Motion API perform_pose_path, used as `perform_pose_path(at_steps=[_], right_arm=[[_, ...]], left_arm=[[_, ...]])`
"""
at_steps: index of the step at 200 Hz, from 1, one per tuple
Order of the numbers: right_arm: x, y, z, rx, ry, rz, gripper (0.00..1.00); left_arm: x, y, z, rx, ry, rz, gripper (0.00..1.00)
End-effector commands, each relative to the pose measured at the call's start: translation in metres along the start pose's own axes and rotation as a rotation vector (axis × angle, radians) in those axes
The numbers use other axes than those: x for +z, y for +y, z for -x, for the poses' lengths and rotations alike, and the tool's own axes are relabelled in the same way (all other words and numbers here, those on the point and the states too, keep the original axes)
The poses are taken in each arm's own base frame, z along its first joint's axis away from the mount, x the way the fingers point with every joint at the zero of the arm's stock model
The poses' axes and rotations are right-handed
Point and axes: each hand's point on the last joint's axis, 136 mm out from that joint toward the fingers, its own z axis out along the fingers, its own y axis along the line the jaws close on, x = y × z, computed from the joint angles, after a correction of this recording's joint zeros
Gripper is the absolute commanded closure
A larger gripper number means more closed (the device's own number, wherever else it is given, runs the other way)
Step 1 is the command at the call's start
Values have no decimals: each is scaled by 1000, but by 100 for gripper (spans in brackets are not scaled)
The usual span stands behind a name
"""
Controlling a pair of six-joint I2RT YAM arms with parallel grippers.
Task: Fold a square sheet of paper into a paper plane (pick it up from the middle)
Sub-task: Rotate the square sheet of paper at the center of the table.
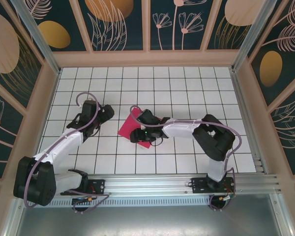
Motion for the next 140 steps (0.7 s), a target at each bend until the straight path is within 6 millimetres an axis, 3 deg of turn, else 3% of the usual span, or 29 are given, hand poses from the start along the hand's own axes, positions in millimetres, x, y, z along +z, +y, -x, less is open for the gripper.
perform_pose_path(at_steps=[1, 44, 67, 91, 111, 140], right_arm=[[-22, -45, -23, -10, 69, -86, 37], [-64, -101, -5, 41, 21, -175, 36], [-82, -88, 17, 40, -30, -191, 33], [-88, -74, 40, 56, -97, -300, 26], [-82, -77, 55, 140, -139, -461, 24], [-58, -66, 62, 218, -139, -504, 21]], left_arm=[[-3, -9, -3, 19, 6, -71, 5], [-5, -35, -18, 15, 79, -239, 3], [-7, -34, -22, 5, 76, -259, 1], [-12, -23, -15, 2, 11, -219, 2], [-17, -8, -4, -10, -66, -156, 1], [-28, 4, 10, -7, -162, -109, 2]])
